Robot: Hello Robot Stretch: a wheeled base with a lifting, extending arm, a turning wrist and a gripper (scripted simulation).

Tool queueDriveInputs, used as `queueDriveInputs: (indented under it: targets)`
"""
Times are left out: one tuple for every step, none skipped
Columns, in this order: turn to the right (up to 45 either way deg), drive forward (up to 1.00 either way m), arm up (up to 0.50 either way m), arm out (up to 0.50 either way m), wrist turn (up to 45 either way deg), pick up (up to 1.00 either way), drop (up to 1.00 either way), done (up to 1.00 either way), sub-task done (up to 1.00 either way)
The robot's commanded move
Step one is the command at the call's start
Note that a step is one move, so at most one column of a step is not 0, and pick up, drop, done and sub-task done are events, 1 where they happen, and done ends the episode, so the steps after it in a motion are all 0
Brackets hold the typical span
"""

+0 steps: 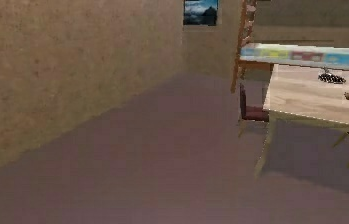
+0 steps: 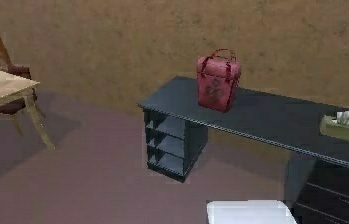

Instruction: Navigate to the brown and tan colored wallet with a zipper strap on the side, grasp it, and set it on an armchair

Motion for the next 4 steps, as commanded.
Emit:
queueDriveInputs:
  targets:
    - [0.0, 0.3, 0.0, 0.0, 0.0, 0.0, 0.0, 0.0, 0.0]
    - [-45.0, 0.0, 0.0, 0.0, 0.0, 0.0, 0.0, 0.0, 0.0]
    - [-30.0, 0.0, 0.0, 0.0, 0.0, 0.0, 0.0, 0.0, 0.0]
    - [0.0, 0.2, 0.0, 0.0, 0.0, 0.0, 0.0, 0.0, 0.0]
